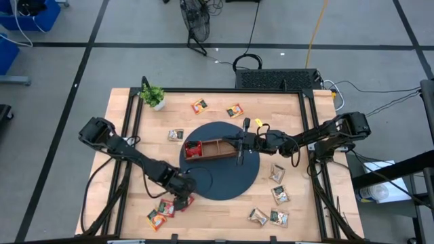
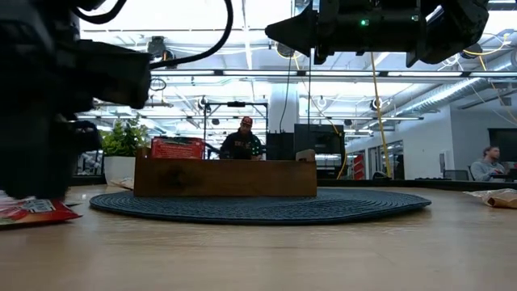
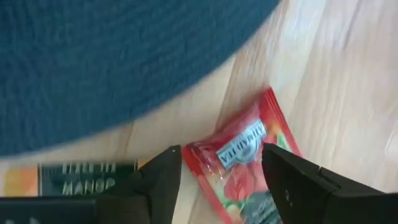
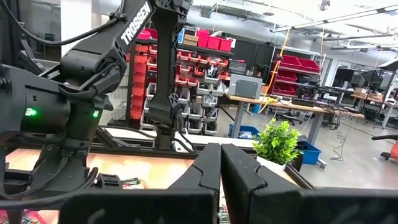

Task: Pick & Place Tea
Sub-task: Put the top red tea bag into the left section of the wooden organizer, then put the red tea bag into the left section of the wooden organizer

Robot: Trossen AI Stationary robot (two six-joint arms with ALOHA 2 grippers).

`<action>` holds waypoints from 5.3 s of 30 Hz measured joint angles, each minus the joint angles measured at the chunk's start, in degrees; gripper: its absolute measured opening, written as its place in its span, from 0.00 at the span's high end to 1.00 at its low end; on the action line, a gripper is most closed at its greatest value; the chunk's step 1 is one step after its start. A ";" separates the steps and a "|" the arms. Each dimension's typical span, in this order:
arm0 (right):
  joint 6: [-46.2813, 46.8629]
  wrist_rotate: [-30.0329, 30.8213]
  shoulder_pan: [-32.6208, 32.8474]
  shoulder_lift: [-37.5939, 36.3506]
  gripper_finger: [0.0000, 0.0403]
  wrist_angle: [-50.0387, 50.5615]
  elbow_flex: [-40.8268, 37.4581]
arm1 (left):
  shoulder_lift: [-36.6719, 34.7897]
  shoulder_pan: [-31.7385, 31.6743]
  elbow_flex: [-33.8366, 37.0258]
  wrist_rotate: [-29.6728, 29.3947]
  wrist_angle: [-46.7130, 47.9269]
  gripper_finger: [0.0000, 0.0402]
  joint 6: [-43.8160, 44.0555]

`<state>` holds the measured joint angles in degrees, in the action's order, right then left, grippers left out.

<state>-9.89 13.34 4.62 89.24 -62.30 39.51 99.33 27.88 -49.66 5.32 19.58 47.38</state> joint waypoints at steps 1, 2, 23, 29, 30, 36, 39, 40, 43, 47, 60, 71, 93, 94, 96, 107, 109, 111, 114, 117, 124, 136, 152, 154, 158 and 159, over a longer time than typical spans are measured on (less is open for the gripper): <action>-0.01 0.02 0.00 0.00 1.00 0.00 0.00 | 0.37 -0.08 0.16 0.19 -0.74 0.46 -0.06; 0.00 0.02 0.00 0.01 1.00 -0.02 0.00 | 0.68 -0.20 0.27 0.24 -1.37 0.47 -0.03; -0.46 0.05 0.00 0.01 1.00 0.04 0.00 | 0.84 -0.33 0.36 1.78 -1.92 0.98 -6.05; -0.46 0.07 0.00 0.00 1.00 0.17 0.00 | -3.42 -0.28 -1.93 -2.59 3.68 0.99 -12.68; -0.46 0.07 0.00 0.01 1.00 0.21 0.00 | -4.40 -0.13 -3.07 -4.06 5.06 0.99 -14.14; 0.07 0.07 0.00 0.01 1.00 1.07 0.00 | -9.93 0.56 -8.90 -12.56 10.70 1.00 -23.24; 0.13 0.07 0.00 0.01 1.00 1.70 0.00 | -13.08 1.39 -10.18 -22.48 8.90 1.00 -30.42; 0.13 0.07 0.00 0.01 1.00 1.78 0.00 | -14.09 1.68 -10.05 -26.86 8.80 1.00 -32.31; 0.11 0.09 0.00 0.01 1.00 1.89 0.00 | -15.66 1.84 -8.74 -42.41 8.14 1.00 -34.94; 0.00 0.11 -0.04 0.01 1.00 1.77 0.00 | -15.94 1.24 -5.87 -55.05 6.69 1.00 -36.61; -0.22 0.13 -0.17 0.01 1.00 1.92 0.00 | -15.92 1.78 17.55 -71.18 -39.73 1.00 -51.10; 0.39 0.15 -1.29 0.01 1.00 1.75 0.00 | -15.94 0.22 26.17 -72.91 -52.72 1.00 -47.68; 0.22 0.13 -1.29 0.01 1.00 1.75 0.00 | -7.63 -0.64 26.22 -71.27 -61.38 1.00 -46.95; 0.22 0.13 -1.29 0.01 1.00 1.77 0.00 | -6.52 -0.74 26.22 -71.33 -63.18 1.00 -47.87; 0.22 0.13 -1.27 0.01 1.00 1.79 0.00 | -4.62 -0.95 26.22 -71.31 -65.69 1.00 -49.04; 0.22 0.13 -1.27 0.01 1.00 2.47 0.00 | -3.13 -0.96 26.22 -71.19 -67.31 1.00 -49.73; 0.22 0.13 -1.27 0.01 1.00 2.45 0.00 | -3.13 -0.96 26.20 -70.10 -66.90 0.99 -49.39; 0.22 0.13 -1.27 0.01 1.00 2.47 0.00 | -3.13 -0.96 26.20 -69.85 -66.74 0.96 -48.87; 0.22 0.13 -1.27 0.01 1.00 2.45 0.00 | -3.13 -0.96 26.20 -69.96 -66.78 0.90 -47.50; 0.22 0.13 -1.27 0.01 1.00 2.47 0.00 | -3.13 -0.85 26.20 -70.10 -66.86 0.81 -47.97; 0.22 0.13 -1.27 0.01 1.00 2.54 0.00 | -3.13 1.44 25.18 -80.53 -71.37 0.63 -58.96; 0.22 0.11 -1.27 0.01 1.00 2.72 0.00 | -9.58 13.89 9.97 -95.25 -73.33 0.51 -88.72; 0.22 0.09 -1.27 0.01 1.00 2.36 0.00 | -14.59 22.53 4.06 -53.22 -50.17 0.62 -48.23; 0.28 0.09 -1.27 0.01 1.00 2.36 0.00 | -14.72 19.67 3.83 -35.35 -43.32 0.66 -39.18; 1.50 0.09 -1.25 0.01 1.00 2.16 0.00 | -14.71 14.98 3.65 -28.56 -27.87 0.72 -17.81; 1.58 0.09 -1.25 0.01 1.00 2.16 0.00 | -14.72 14.03 3.12 -27.50 -21.43 0.72 -11.96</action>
<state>-8.31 13.43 3.37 89.25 -60.14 39.51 84.62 41.90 -46.54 -22.18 -1.85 35.42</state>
